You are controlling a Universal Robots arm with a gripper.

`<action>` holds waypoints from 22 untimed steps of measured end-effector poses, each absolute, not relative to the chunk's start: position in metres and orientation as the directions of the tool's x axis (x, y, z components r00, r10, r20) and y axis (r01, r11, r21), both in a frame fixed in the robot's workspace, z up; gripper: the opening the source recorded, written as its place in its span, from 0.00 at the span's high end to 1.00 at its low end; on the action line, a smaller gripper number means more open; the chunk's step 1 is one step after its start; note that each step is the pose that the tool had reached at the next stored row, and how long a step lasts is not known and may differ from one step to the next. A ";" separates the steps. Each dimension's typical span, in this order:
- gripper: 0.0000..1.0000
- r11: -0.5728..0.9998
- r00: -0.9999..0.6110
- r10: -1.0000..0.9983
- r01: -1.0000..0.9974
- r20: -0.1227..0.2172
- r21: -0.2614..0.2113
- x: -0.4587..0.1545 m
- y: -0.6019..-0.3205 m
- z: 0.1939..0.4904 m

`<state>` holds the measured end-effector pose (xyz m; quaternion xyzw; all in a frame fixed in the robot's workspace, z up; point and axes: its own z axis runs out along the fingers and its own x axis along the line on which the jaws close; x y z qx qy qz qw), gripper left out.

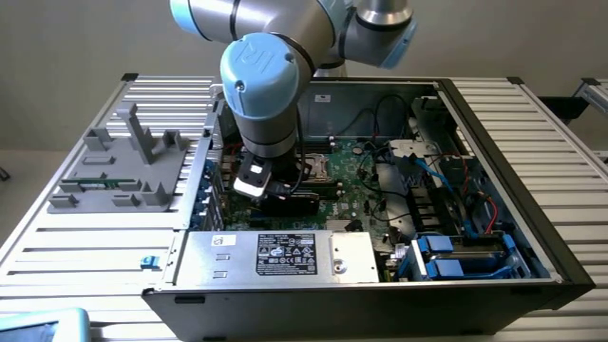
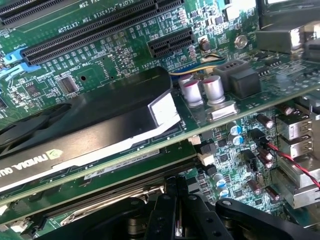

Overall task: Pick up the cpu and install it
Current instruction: 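Install the second cpu locking lever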

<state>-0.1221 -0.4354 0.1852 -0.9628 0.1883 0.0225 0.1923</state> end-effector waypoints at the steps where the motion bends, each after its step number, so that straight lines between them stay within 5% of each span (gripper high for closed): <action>1: 0.89 -0.855 0.928 -0.354 -0.371 -0.115 -0.362 -0.123 -0.435 0.185; 11: 0.89 -0.856 0.929 -0.354 -0.369 -0.111 -0.362 -0.124 -0.436 0.193; 22: 0.89 -0.856 0.929 -0.354 -0.369 -0.110 -0.362 -0.124 -0.436 0.238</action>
